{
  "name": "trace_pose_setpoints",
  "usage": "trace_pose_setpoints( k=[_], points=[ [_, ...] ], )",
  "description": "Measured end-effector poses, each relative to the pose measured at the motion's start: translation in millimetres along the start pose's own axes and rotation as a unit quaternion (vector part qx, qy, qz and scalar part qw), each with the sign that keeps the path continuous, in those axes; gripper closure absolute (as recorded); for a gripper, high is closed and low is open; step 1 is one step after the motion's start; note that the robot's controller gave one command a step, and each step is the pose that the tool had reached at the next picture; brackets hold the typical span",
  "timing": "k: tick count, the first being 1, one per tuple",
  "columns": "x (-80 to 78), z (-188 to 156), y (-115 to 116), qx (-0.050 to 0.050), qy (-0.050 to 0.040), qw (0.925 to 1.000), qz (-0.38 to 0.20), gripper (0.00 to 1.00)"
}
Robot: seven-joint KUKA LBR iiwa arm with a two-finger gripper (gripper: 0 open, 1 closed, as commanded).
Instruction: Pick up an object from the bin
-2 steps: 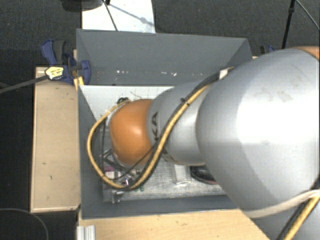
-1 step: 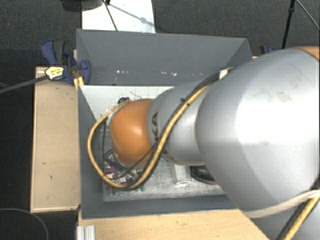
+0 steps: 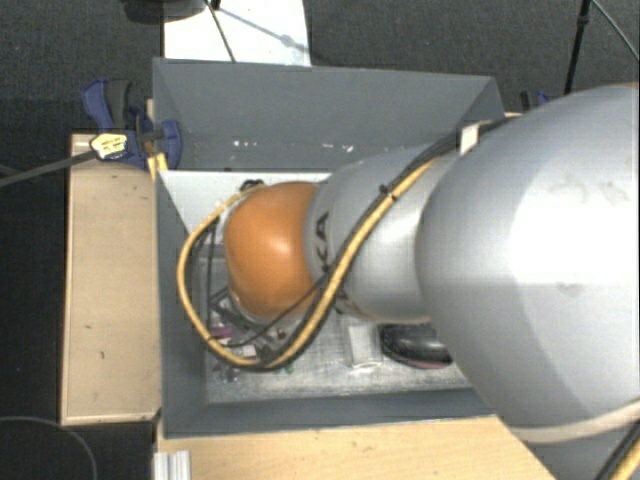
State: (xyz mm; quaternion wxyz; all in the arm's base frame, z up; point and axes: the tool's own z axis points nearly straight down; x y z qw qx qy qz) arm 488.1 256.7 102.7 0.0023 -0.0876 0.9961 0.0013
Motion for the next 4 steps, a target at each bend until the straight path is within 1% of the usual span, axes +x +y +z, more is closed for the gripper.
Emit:
trace_pose_setpoints(
  k=[1, 2, 3, 4],
  points=[
    [-0.6, -2, 0, 0.0, -0.0004, 1.0, 0.004, 1.0],
    [-2.6, -57, 0, 0.0, -0.0008, 1.0, 0.007, 1.0],
    [-3.5, -71, 0, 0.0, 0.0006, 1.0, 0.009, 1.0],
    [-4.6, -96, 0, 0.0, 0.0, 1.0, 0.009, 1.0]
  ],
)
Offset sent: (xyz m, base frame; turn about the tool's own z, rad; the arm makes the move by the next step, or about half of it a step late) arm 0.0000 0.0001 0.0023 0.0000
